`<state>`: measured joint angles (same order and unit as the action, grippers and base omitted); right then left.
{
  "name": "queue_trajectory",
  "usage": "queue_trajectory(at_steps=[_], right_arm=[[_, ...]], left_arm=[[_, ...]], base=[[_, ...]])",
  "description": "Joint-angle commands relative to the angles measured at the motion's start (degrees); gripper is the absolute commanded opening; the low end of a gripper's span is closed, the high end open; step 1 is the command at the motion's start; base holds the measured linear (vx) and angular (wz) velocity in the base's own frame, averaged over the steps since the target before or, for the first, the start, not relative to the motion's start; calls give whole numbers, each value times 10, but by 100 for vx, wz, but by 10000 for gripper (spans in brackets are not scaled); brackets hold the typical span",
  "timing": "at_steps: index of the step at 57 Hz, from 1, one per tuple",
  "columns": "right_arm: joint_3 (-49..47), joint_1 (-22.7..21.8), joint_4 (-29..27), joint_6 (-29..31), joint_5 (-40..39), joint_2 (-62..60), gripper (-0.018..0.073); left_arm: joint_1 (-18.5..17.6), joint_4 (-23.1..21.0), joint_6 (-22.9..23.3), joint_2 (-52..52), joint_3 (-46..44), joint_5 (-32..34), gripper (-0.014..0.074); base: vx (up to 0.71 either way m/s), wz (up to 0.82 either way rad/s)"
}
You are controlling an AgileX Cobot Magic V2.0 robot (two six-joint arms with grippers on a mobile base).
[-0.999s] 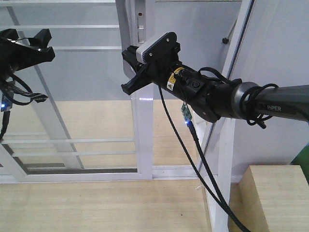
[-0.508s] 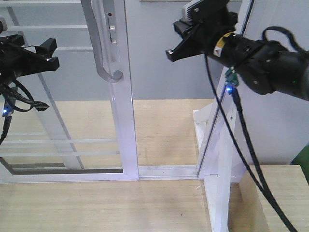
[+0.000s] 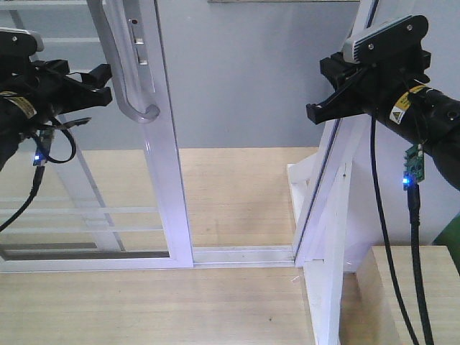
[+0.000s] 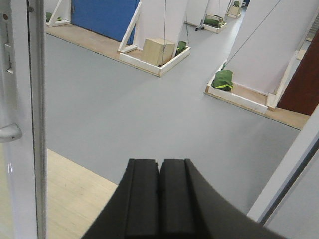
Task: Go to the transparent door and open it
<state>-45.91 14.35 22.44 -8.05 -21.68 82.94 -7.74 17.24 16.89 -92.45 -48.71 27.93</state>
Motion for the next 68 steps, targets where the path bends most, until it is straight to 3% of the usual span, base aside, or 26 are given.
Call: queue_trajectory(at_steps=[1,24,38,46,68], right_arm=[[-14,-4,-3,3,-63,-23,-6],[-14,-4,-3,3,-73,-23,-6],[-14,-4,-3,10,-73,-23,-6],[-14,-4,-3,10,-73,-23,-6],[-14,-7,-4,14,-73,-22,-6]], left_arm=[[-3,4,15,4,-36,64,587],[-3,3,-7,-83,-133,74,587],[-2,-107,-83,-91,-144,91,587],[-2,-100,-94,-93,-145,121,587],[-3,-101,-85,-123,-190,91,554]], base=[[0,0],[0,0],[0,0],[0,0],[0,0]])
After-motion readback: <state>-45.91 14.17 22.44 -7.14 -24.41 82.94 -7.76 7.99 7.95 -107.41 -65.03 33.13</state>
